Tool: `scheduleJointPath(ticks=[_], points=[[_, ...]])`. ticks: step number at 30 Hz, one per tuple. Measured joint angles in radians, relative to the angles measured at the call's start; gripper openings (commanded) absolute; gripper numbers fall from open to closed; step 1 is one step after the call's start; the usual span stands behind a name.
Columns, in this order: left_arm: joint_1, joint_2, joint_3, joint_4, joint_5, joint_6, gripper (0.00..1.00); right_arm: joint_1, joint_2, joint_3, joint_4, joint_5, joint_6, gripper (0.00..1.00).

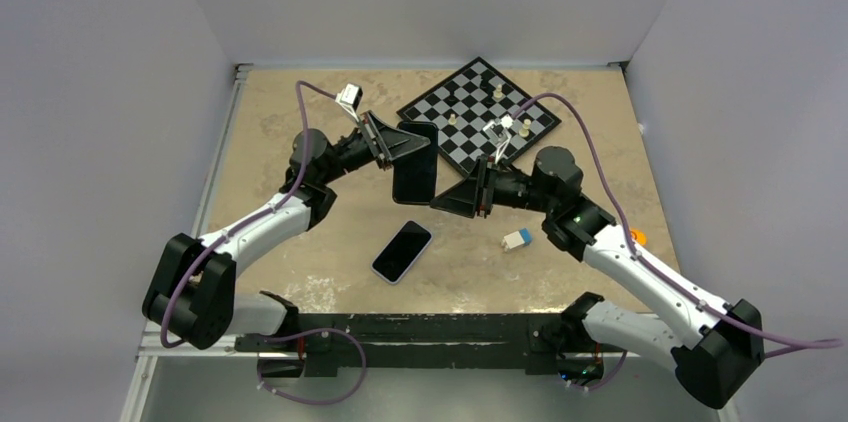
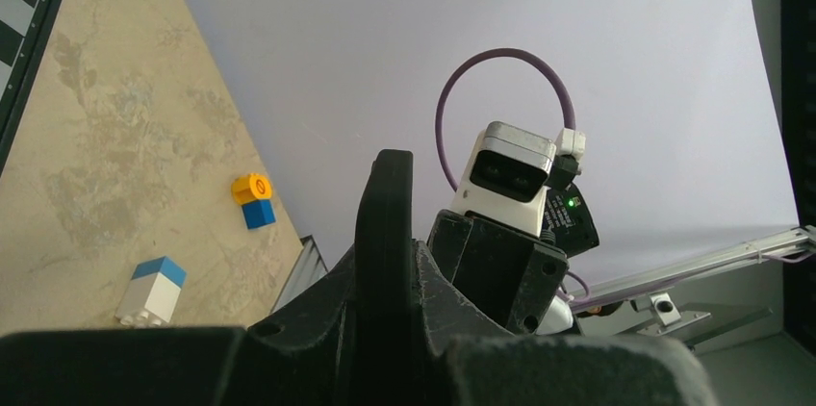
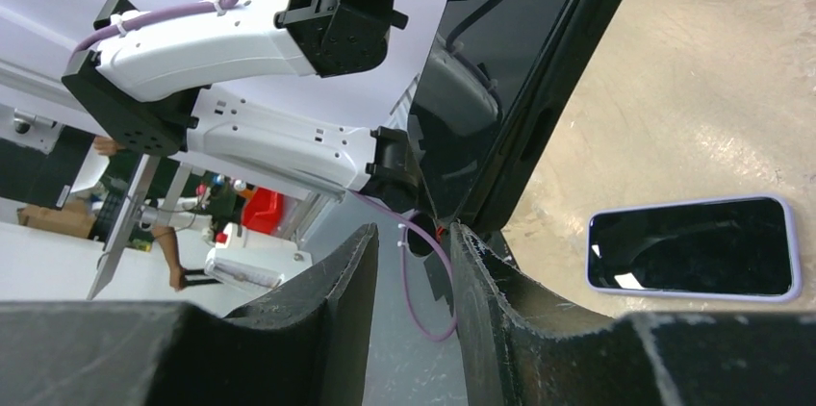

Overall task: Take the phone out of the phone case
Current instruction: Remove the phone case from the phone.

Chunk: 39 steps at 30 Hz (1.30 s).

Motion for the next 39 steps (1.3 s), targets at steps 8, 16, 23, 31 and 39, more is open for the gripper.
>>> scheduleJointPath(ticks=[8, 16, 23, 31, 39], points=[[0.001, 0.0, 0.0, 0.002, 0.003, -0.01, 0.0, -0.003, 0.02, 0.0, 0.008, -0.005, 0.008, 0.39], [0.006, 0.0, -0.011, 0.024, -0.004, -0.023, 0.0, -0.004, 0.097, 0.0, 0.109, -0.017, 0.088, 0.39], [0.007, -0.002, -0.019, 0.057, -0.032, -0.046, 0.03, -0.005, 0.159, -0.007, 0.253, -0.027, 0.203, 0.05], [0.023, -0.011, -0.075, 0.168, -0.023, -0.086, 0.75, -0.045, 0.246, -0.04, 0.457, -0.077, 0.341, 0.0], [0.056, -0.138, -0.095, 0.082, 0.066, 0.021, 0.81, -0.145, 0.211, -0.059, 0.542, -0.122, 0.396, 0.0]])
